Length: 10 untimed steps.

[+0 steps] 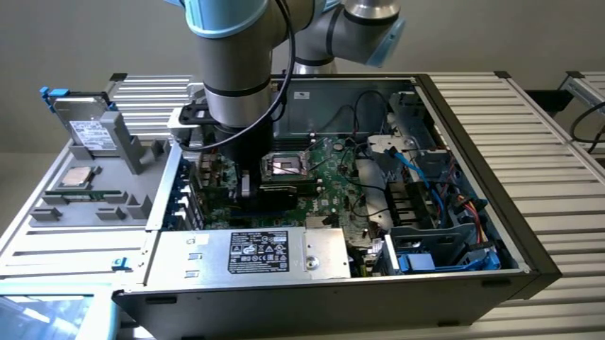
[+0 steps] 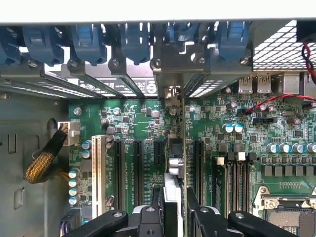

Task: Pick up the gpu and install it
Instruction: 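Insert the gpu into the slot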

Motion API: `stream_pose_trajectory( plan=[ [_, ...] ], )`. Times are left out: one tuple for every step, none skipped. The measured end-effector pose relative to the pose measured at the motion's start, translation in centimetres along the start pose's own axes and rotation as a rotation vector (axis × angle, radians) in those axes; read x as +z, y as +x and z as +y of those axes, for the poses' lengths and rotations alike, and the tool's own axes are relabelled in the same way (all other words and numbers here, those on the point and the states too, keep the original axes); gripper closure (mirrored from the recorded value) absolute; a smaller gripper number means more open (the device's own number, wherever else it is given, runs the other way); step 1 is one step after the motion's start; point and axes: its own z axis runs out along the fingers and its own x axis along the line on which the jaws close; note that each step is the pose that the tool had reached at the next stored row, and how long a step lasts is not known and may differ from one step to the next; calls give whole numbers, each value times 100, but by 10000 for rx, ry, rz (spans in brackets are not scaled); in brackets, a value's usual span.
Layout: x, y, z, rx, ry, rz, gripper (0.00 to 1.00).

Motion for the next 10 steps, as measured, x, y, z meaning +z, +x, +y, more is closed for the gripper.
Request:
stream_pose_trajectory(
  plan=[
    [0,0,0,1,0,0,71],
    [0,0,0,1,-2,0,71],
    [0,0,0,1,-3,1,71],
    [0,0,0,0,-3,1,71],
    [-1,1,0,0,-4,1,71],
    [-1,1,0,1,-4,1,71],
    [-1,1,0,1,-4,0,71],
    [-1,1,0,3,-5,-8,71],
    [-2,2,0,9,-6,-26,71],
    [-2,2,0,24,-7,-48,71]
  ],
)
